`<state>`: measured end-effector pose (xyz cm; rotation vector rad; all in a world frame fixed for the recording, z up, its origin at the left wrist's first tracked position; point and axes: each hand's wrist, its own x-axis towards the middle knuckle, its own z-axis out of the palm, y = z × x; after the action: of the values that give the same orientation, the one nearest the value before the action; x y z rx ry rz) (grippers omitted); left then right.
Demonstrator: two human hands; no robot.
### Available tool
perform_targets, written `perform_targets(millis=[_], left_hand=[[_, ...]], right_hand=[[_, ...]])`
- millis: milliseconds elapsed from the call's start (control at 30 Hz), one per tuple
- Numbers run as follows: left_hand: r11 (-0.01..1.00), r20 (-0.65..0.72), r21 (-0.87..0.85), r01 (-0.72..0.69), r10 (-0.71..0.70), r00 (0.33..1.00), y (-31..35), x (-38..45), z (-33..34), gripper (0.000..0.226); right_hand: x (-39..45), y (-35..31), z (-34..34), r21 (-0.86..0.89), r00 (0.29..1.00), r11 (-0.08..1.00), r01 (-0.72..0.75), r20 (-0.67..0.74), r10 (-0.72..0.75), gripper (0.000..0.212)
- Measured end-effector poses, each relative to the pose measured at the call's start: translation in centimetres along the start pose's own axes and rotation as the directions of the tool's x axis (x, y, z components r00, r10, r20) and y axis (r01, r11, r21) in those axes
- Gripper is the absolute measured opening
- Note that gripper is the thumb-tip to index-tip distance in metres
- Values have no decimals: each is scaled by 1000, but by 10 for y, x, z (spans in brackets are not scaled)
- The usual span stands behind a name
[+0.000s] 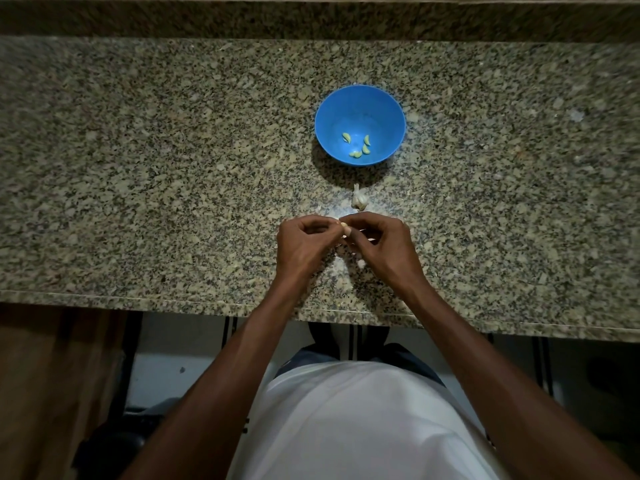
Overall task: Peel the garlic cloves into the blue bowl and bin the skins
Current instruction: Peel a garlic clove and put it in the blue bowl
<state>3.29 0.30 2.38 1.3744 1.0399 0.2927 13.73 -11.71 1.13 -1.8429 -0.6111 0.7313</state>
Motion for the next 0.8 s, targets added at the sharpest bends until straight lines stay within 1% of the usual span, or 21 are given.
perform_targets(millis=[67,133,200,267,333,433,567,667,800], left_hand=[[1000,-3,-6,13,-13,1000,-1,0,2,11],[999,-12,-20,29,-29,999,-1,-1,4,9],[997,-10,-66,52,-53,999,-3,-1,5,6],[989,-13,-120,84,-86,996,-6,-1,6,8],[983,-14,-152,106,-109,994,-7,-1,5,11],[983,-15,-149,103,-107,994,-12,-1,3,10],[984,-23,-156,89,-94,995,-19,0,-1,10],[984,5,-163,78,-78,997,-20,0,-3,10],[971,55,-228,76,-65,996,-17,-2,-5,14]], right_hand=[[-1,2,0,1,1000,1000,8,2,-8,15],[-2,4,1,40,1000,999,-19,3,19,14],[-3,3,2,150,998,986,-68,9,67,14],[-4,1,2,271,992,954,-125,27,122,15],[-5,0,2,353,983,917,-184,63,173,17],[-5,4,0,447,963,853,-268,131,234,22],[-4,6,2,485,947,813,-322,151,285,21],[-4,5,3,500,941,798,-336,145,306,21],[-4,1,2,496,941,800,-336,138,310,20]])
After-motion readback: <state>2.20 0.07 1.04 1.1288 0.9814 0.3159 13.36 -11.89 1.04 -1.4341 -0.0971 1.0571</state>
